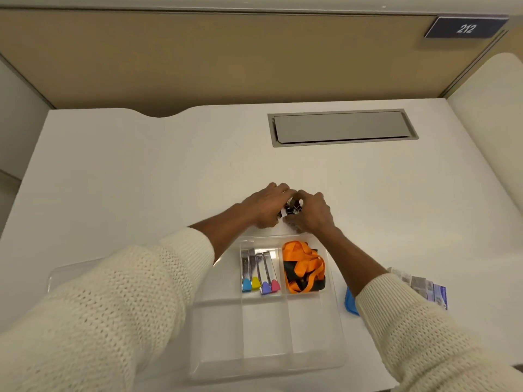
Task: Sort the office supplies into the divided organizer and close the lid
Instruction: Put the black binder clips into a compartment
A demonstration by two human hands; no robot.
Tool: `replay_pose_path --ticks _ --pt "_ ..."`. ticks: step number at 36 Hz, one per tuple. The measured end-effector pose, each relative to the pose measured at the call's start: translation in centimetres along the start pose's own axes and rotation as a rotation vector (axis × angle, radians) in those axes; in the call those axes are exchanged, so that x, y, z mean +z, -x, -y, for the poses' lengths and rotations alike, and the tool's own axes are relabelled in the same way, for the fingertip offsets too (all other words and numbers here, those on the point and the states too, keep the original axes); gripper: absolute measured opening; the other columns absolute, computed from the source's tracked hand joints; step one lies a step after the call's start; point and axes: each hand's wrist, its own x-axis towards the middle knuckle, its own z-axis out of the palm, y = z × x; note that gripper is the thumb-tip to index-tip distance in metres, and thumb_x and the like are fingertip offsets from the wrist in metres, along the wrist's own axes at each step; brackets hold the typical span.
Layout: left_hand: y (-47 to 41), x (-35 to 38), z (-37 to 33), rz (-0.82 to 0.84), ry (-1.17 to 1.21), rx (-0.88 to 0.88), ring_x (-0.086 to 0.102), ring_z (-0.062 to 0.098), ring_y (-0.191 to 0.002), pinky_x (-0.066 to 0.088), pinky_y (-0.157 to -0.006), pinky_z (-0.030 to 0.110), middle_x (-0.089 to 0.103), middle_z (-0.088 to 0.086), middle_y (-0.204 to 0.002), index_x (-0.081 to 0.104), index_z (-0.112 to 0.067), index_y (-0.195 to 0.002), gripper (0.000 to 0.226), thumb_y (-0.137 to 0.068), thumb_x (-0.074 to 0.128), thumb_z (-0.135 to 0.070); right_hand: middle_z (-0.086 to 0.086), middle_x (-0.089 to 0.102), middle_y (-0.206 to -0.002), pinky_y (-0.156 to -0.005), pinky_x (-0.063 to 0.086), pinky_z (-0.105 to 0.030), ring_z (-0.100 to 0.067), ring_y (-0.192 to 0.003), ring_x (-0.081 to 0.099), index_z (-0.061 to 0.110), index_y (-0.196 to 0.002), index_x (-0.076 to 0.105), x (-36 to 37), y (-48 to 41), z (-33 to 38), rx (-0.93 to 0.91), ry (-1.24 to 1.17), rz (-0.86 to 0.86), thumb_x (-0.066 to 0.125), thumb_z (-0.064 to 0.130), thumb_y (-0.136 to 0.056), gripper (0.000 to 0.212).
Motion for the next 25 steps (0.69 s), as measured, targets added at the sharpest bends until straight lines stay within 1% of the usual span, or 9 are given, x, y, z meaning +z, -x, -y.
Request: replay_pose_path --ticks 2,4,7,10,13,15,18,22,25 --pt "-0.6 0.4 0.4 -0.016 0.025 0.023 0.044 0.023 -0.117 0.051 -0.09 0.041 0.049 0.005 -0.135 0.041 -0.019 -0.146 0.072 -0.082 0.074 -0.011 -0.014 0.054 -0.119 -0.078 0.055 -0.037 -0.033 -0.094 0.064 0.025 -0.125 0.062 -0.3 -0.5 -0.3 -0.011 0.004 0.013 0.088 0.041 -0.07 0.063" --pt "-1.0 0.7 0.8 -0.043 0.013 0.036 0.045 0.023 -0.113 0.049 -0.086 0.039 0.05 0.005 -0.131 0.049 -0.018 -0.138 0.059 -0.084 0.073 -0.013 -0.011 0.058 -0.111 -0.07 0.056 -0.034 -0.029 -0.085 0.064 0.029 -0.108 0.067 -0.6 -0.9 -0.6 -0.009 0.007 0.011 0.088 0.037 -0.067 0.047" --pt "-1.3 0.9 0.8 -0.093 0.005 0.04 0.048 0.024 -0.105 0.045 -0.076 0.034 0.051 0.005 -0.122 0.056 -0.016 -0.125 0.045 -0.085 0.076 -0.018 -0.008 0.062 -0.103 -0.06 0.05 -0.028 -0.026 -0.079 0.064 0.034 -0.086 0.062 -1.0 -1.2 -0.9 0.001 -0.015 -0.004 0.085 0.03 -0.063 0.033" --pt "-1.2 1.1 0.7 -0.15 0.029 0.037 0.05 0.025 -0.096 0.039 -0.07 0.034 0.054 0.006 -0.114 0.055 -0.014 -0.114 0.033 -0.086 0.074 -0.017 -0.005 0.06 -0.101 -0.062 0.049 -0.029 -0.026 -0.081 0.063 0.028 -0.09 0.066 -1.6 -1.4 -1.1 -0.009 0.004 -0.022 0.086 0.027 -0.064 0.033" --pt "-0.8 1.1 0.5 -0.188 0.06 0.007 0.054 0.027 -0.086 0.046 -0.067 0.04 0.059 0.005 -0.103 0.055 -0.014 -0.103 0.023 -0.086 0.07 -0.01 -0.004 0.063 -0.098 -0.063 0.053 -0.03 -0.025 -0.08 0.064 0.023 -0.092 0.07 -2.1 -1.6 -1.6 -0.003 0.003 -0.029 0.088 0.023 -0.062 0.035" --pt "-0.6 1.1 0.5 -0.203 0.085 -0.015 0.055 0.028 -0.081 0.049 -0.067 0.044 0.06 0.004 -0.098 0.054 -0.015 -0.098 0.021 -0.086 0.068 -0.007 -0.003 0.067 -0.095 -0.061 0.05 -0.026 -0.023 -0.079 0.064 0.02 -0.09 0.071 -2.4 -1.8 -1.9 -0.003 -0.009 -0.026 0.088 0.021 -0.062 0.033" --pt "-0.3 1.0 0.4 -0.215 0.109 -0.042 0.055 0.026 -0.078 0.048 -0.065 0.041 0.062 0.002 -0.095 0.053 -0.015 -0.096 0.017 -0.089 0.068 -0.01 -0.001 0.067 -0.092 -0.057 0.045 -0.024 -0.021 -0.08 0.063 0.018 -0.092 0.071 -2.9 -1.8 -2.2 -0.004 -0.018 -0.025 0.088 0.02 -0.064 0.033" --pt "0.1 1.0 0.6 -0.236 0.189 -0.081 0.058 0.025 -0.08 0.048 -0.065 0.039 0.065 0.001 -0.094 0.054 -0.016 -0.095 0.022 -0.086 0.073 -0.013 -0.001 0.069 -0.093 -0.065 0.059 -0.03 -0.022 -0.079 0.069 0.017 -0.091 0.073 -3.0 -1.7 -2.5 0.019 -0.073 -0.026 0.088 0.018 -0.064 0.031" --pt "0.6 0.7 0.8 -0.254 0.29 -0.129 0.06 0.024 -0.082 0.049 -0.069 0.04 0.067 0.0 -0.092 0.057 -0.016 -0.093 0.023 -0.082 0.077 -0.014 -0.002 0.071 -0.093 -0.072 0.063 -0.037 -0.023 -0.08 0.07 0.017 -0.091 0.074 -2.7 -1.6 -2.8 0.023 -0.109 -0.029 0.087 0.017 -0.064 0.03"
